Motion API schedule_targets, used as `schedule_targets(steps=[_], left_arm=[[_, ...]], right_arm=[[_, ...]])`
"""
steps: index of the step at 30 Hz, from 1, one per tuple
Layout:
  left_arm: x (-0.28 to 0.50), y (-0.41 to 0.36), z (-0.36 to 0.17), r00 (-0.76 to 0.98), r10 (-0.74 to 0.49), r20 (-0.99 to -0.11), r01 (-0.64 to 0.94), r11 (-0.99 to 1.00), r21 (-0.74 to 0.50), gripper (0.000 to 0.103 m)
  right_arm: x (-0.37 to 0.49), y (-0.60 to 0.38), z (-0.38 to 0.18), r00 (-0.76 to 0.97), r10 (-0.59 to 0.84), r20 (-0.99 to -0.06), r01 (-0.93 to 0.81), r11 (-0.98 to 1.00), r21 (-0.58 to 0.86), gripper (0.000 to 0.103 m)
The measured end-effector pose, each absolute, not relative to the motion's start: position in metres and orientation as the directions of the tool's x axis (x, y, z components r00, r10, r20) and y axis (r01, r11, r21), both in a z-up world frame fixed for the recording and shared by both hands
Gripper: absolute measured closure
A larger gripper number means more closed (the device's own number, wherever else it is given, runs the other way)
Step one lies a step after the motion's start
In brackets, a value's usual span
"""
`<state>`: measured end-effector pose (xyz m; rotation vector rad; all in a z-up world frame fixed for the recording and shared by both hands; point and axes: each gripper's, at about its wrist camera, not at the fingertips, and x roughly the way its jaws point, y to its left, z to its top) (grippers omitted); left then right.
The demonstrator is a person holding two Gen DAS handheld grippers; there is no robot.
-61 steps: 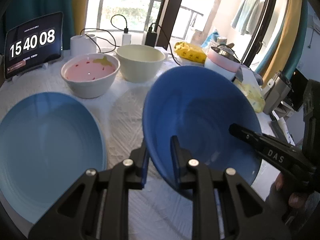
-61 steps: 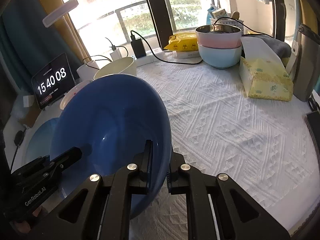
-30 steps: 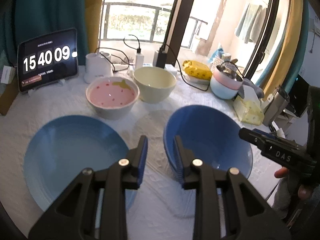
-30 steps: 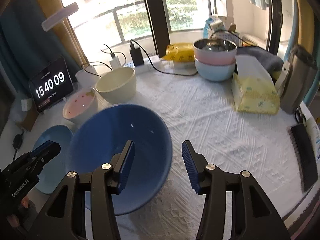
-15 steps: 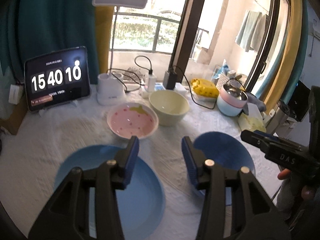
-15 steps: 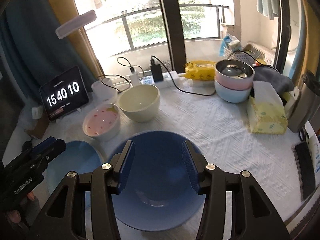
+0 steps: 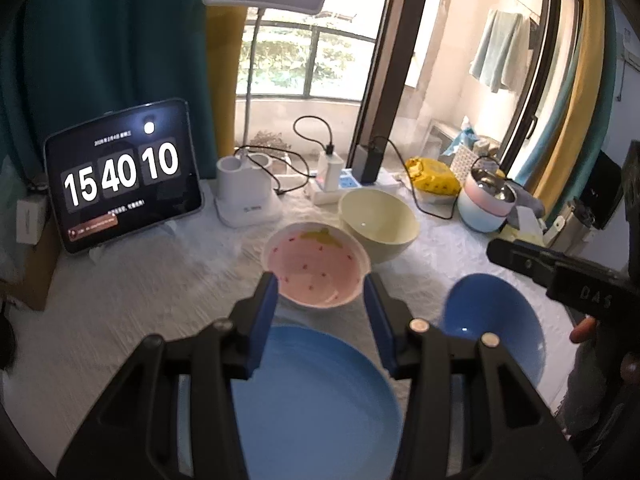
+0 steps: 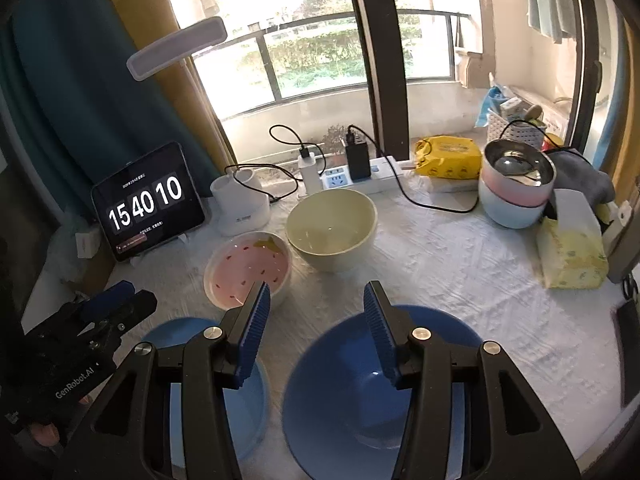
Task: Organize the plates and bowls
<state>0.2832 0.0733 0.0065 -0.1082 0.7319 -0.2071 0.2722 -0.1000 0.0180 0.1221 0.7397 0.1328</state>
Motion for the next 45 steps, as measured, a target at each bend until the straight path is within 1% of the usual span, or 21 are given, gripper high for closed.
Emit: schedule_targets(steps=[8, 17, 25, 31, 35, 39, 45], left_arm=[[0.314, 0.094, -0.007, 0.686, -0.239, -0.687, 0.175, 0.971, -0.163, 0.057], [0.35, 0.099, -0.032, 0.632, -0.272, -0.726, 0.18, 0.962, -0.204, 0.057], [0.378, 0.096, -0.059, 0.581, -0.283, -0.763, 0.17, 0.959, -0.226, 0.057], [0.397, 0.089, -0.079, 0.526, -0.298, -0.797, 0.157, 0.955, -0.253, 0.057], [0.405, 0.089, -0.09, 0.496, -0.298, -0.815, 0.14, 0.955, -0.263, 0.057], [0.411, 0.088, -0.101, 0.476, -0.29, -0.83, 0.122, 0.957, -0.264, 0.057], [0.413, 0.089, -0.109, 0.489, -0.271, -0.829, 0.114, 0.962, -0.248, 0.059]], right_arm=[[0.294, -0.073, 0.01, 0.714, 0.177, -0.678, -0.073, 0.981, 0.179, 0.052], [0.324, -0.048, -0.012, 0.668, 0.177, -0.723, -0.051, 0.98, 0.193, 0.052], [0.351, -0.046, -0.043, 0.603, 0.182, -0.777, 0.04, 0.965, 0.257, 0.052], [0.372, -0.043, -0.069, 0.544, 0.172, -0.821, 0.113, 0.955, 0.275, 0.055], [0.379, -0.042, -0.079, 0.535, 0.155, -0.83, 0.14, 0.953, 0.268, 0.06], [0.387, -0.039, -0.088, 0.512, 0.152, -0.846, 0.138, 0.957, 0.255, 0.069], [0.394, -0.034, -0.098, 0.495, 0.144, -0.857, 0.139, 0.961, 0.241, 0.077]])
